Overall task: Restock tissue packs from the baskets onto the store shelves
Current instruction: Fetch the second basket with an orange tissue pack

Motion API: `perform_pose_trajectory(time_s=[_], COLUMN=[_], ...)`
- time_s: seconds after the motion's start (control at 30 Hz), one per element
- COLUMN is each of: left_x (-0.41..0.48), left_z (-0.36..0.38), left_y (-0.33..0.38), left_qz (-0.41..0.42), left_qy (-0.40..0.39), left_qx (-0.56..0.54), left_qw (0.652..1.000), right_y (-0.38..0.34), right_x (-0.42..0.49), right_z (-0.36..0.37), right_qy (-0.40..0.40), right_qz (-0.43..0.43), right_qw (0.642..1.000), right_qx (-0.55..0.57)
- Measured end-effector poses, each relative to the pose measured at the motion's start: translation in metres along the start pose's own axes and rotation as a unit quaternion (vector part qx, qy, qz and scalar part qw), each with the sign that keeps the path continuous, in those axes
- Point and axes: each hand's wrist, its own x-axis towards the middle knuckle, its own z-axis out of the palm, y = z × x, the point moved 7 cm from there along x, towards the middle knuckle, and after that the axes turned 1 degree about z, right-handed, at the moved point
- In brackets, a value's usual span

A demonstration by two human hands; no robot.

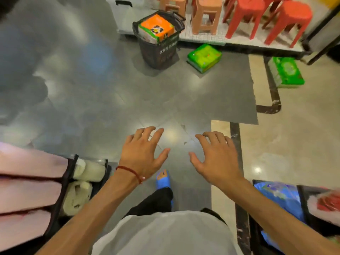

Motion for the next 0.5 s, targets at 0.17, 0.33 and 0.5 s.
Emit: perform_pose_trajectory(time_s=[0.17,0.33,0.5], left_x=[0.124,0.240,0.371], left_z=[-0.031,-0.038,-0.046], left_y=[-0.046,-0.088,-0.144], left_qz=[0.018,0.024,0.021], left_qy=[-0.011,-0.012,-0.025], left_qx=[0.013,0.037,0.065], left_qw=[1.000,0.999,0.997], right_y=[-0.015,-0.019,-0.017], right_x=[0.131,0.250,0.393], right_z=[-0.014,-0.009,0.013], right_qy=[0.010,0.024,0.028], right_qz=[0.005,0.000,-0.019], right_qw=[1.000,0.999,0.999], right_qx=[0.006,0.025,0.016])
